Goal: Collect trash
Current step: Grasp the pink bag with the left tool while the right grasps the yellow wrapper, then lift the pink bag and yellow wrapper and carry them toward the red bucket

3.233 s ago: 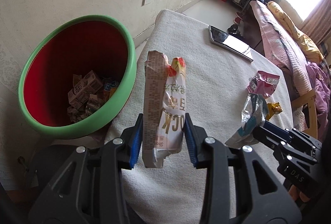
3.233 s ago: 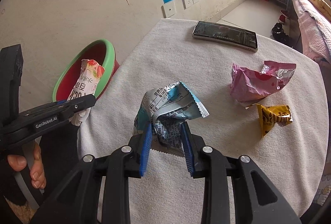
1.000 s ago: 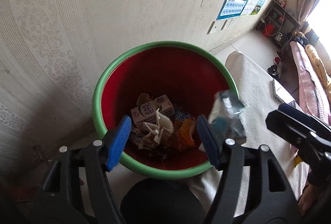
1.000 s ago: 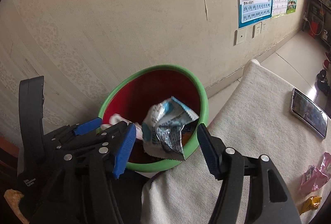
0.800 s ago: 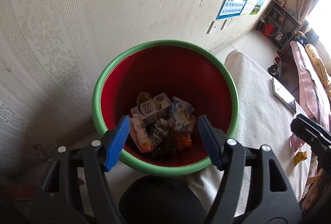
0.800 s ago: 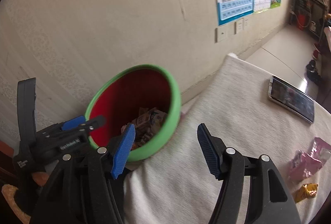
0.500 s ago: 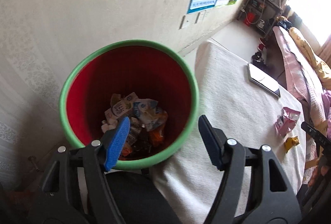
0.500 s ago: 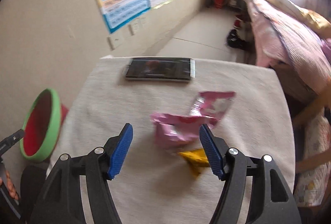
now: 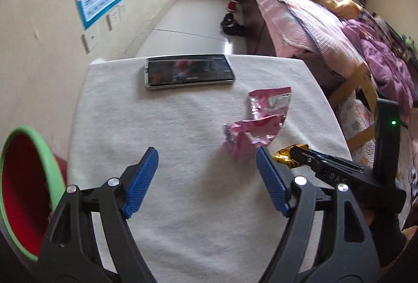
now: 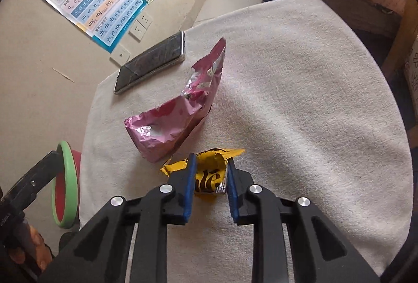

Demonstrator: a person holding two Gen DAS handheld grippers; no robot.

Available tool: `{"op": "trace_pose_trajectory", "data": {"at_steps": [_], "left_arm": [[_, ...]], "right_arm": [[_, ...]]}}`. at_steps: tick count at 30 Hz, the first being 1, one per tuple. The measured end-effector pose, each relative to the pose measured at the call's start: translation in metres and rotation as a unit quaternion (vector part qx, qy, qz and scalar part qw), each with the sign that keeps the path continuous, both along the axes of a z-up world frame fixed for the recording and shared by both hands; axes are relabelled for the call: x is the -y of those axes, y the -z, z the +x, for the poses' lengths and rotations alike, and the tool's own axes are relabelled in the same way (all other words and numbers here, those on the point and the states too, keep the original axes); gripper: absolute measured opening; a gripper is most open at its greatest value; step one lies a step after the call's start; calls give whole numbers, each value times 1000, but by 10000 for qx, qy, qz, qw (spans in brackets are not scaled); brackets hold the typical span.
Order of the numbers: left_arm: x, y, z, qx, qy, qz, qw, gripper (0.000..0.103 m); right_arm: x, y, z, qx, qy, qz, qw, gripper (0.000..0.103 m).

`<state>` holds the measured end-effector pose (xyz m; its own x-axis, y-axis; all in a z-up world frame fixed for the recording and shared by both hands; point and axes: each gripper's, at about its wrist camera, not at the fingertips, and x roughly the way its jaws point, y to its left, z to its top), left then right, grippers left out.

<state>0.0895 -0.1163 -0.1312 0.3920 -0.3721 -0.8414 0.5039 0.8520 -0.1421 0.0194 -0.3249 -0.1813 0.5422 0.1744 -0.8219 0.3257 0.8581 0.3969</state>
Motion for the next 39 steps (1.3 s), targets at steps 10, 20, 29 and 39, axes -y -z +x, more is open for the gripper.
{"op": "trace_pose_trajectory", "data": {"at_steps": [10,20,29,39], "left_arm": [[99,59,22,-711,848,609,9920,78],[56,56,0,-920,561,347,9936,32],[-50,45,-51,-1001,-259,67,9946,30],[-107,49,-69,-1036,-1088,-149,9885,50]], "right_arm": [[50,-1,-38,19,819,-200,9964,12],[30,-5,-23,15,288,-18,9996,20],[10,-12,-15,-129,-423,-515,9977,60],[-2,18,7,-504,-445,-473,9966,48]]}}
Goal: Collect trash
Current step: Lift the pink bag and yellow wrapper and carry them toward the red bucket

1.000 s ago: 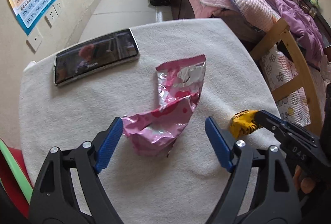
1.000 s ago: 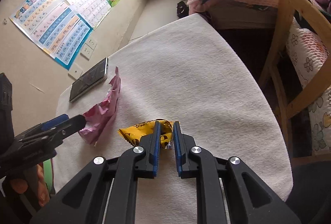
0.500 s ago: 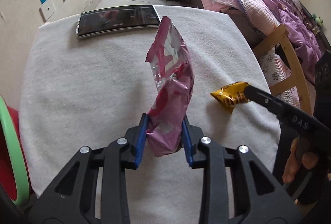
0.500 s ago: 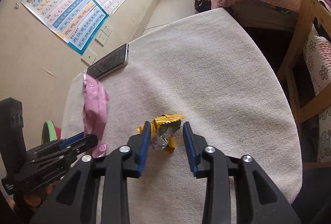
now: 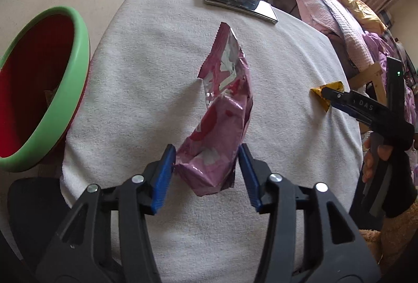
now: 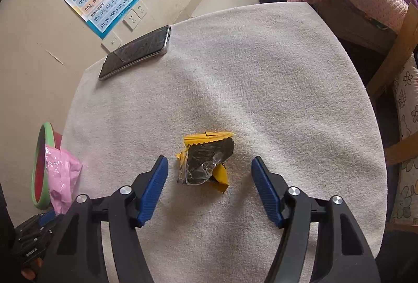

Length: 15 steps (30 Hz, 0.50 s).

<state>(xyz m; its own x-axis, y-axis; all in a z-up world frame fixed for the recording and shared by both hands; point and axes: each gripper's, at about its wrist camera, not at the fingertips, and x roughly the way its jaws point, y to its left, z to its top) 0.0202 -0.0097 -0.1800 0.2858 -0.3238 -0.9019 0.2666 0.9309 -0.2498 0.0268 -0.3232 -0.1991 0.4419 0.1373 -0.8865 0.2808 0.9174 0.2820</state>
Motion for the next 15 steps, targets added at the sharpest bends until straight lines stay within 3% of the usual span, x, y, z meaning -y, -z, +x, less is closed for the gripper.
{"op": "trace_pose_trajectory", "data": {"at_steps": [1,2,15], "left_arm": [[0,-1,-1,33,-24,2,10000,53],[-2,-2,-1,66,-42,7,10000,55],[7,-15,1,275,47,-168,9995,71]], "right_arm": [[0,0,1,2,9,-1,10000,38],[-1,-1,1,20,-9,36,10000,35],[-30,-20,-11,228,-420,43,9988,34]]}}
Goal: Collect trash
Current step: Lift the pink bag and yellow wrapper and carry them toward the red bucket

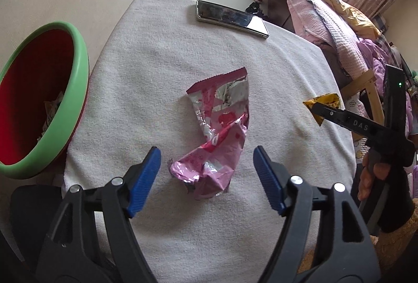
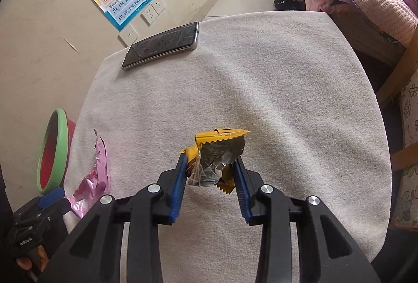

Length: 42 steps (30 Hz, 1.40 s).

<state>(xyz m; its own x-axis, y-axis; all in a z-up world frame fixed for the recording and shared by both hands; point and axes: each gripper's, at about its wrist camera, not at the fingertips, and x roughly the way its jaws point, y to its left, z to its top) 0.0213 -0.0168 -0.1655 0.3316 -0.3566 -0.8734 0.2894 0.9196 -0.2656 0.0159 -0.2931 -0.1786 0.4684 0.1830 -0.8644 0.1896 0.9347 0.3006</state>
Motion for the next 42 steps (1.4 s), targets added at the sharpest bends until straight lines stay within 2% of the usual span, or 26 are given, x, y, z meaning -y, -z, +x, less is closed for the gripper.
{"op": "trace_pose_trajectory", "data": {"at_steps": [5,11,15,17,19,21,22,25,31,42], "left_arm": [[15,6,12,55,147,225,9996,73],[32,32,22,-234,382,585,9973,73],[34,45,19,-451,384,619,9963,69],[32,44,18,-442,362,592,9966,57],[26,42,19,-487,263,440,9975,53],[19,41,20,-499,124,360,9980,38],[16,40,20,-496,68,357,9981,35],[8,28,18,-343,-92,316,9989,34],[-6,-10,14,275,-329,252,9988,34],[-32,-49,7,837,-780,252,9931,34]], "right_arm": [[-9,-4,0,41,-117,23,9999,35],[-21,-5,-1,19,-319,-15,9995,35],[-30,-5,-1,-1,-432,-13,9991,35],[-35,-7,-1,23,-473,-12,9989,35],[-40,-9,0,55,-530,-1,9986,35],[-47,-13,1,109,-603,6,9981,35],[-50,-15,2,142,-646,5,9978,35],[-61,-23,3,247,-778,-11,9967,35],[-78,-37,5,427,-952,-15,9945,35],[-110,-52,3,614,-1302,-12,9896,35]]}}
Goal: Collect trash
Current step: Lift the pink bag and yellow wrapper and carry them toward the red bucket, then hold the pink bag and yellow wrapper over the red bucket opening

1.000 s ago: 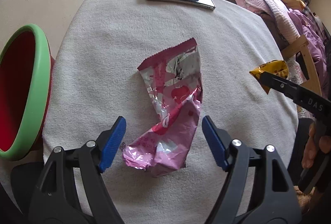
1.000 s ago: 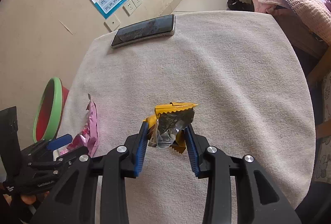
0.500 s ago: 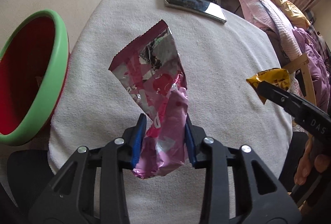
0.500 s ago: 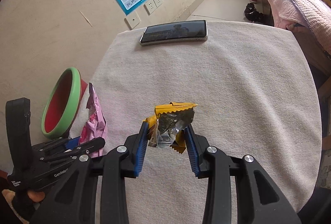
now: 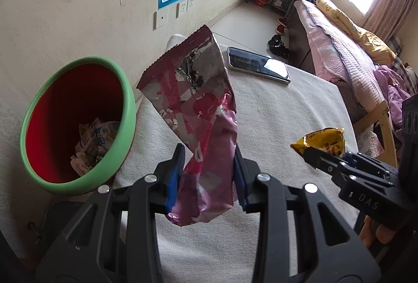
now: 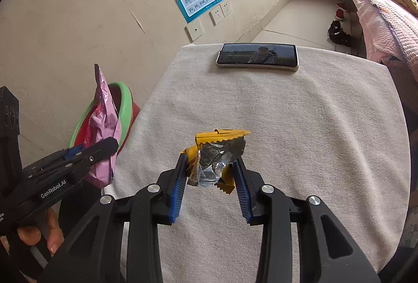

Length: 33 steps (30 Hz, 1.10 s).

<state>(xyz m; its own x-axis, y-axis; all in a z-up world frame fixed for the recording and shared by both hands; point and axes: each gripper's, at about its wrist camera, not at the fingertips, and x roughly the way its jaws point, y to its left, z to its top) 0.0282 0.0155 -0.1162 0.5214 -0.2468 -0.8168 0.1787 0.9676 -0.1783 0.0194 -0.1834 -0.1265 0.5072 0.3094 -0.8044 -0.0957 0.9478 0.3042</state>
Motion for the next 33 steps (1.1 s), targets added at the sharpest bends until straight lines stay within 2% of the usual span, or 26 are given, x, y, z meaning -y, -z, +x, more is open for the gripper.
{"op": "trace_pose_trajectory", "data": {"at_steps": [10,23,33], "left_arm": [[-22,-18,0,312,-310,32,9990,34],[-55,-21,-3,409,-703,52,9967,34],[-77,-20,-6,421,-941,102,9946,34]], "right_arm": [[-25,-17,-3,227,-261,-54,9994,35],[-68,-37,1,468,-774,-80,9959,36],[-96,-39,-1,506,-1128,-132,9922,36]]}}
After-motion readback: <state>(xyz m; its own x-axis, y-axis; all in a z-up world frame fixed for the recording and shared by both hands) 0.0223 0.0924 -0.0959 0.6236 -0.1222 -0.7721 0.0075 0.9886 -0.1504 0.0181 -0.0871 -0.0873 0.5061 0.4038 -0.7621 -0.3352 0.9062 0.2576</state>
